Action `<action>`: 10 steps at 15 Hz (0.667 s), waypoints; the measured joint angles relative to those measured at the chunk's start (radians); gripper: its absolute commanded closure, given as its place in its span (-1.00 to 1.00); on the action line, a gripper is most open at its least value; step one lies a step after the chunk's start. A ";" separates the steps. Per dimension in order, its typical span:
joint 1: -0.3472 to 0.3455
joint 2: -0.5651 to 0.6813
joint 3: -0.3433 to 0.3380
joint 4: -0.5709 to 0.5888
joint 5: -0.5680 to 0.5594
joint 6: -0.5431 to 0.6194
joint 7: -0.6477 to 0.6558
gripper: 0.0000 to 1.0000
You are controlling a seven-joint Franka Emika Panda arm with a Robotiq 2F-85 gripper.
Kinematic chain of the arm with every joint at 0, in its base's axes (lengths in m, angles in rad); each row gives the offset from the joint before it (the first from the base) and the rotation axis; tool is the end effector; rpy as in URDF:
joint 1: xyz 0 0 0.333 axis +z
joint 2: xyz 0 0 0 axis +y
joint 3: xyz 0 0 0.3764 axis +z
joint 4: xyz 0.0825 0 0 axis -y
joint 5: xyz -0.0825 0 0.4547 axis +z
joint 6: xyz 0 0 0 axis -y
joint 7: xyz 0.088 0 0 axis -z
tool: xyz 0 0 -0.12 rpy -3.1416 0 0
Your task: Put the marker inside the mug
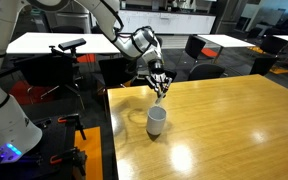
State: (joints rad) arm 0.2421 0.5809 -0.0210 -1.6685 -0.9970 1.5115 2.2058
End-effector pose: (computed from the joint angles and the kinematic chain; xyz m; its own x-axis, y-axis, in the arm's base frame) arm 0.7074 0.0532 0.2790 0.0644 -0.3925 0.9175 -0.9799 0.1492 0.1325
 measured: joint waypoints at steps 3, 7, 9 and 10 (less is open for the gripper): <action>-0.014 0.000 0.000 -0.008 -0.018 0.003 0.000 0.90; -0.029 0.002 0.000 -0.016 -0.022 0.015 0.000 0.90; -0.031 0.004 0.001 -0.019 -0.022 0.015 0.000 0.43; -0.031 0.006 0.002 -0.020 -0.022 0.016 0.000 0.08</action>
State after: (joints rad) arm 0.2109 0.5868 -0.0187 -1.6889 -1.0190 1.5271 2.2058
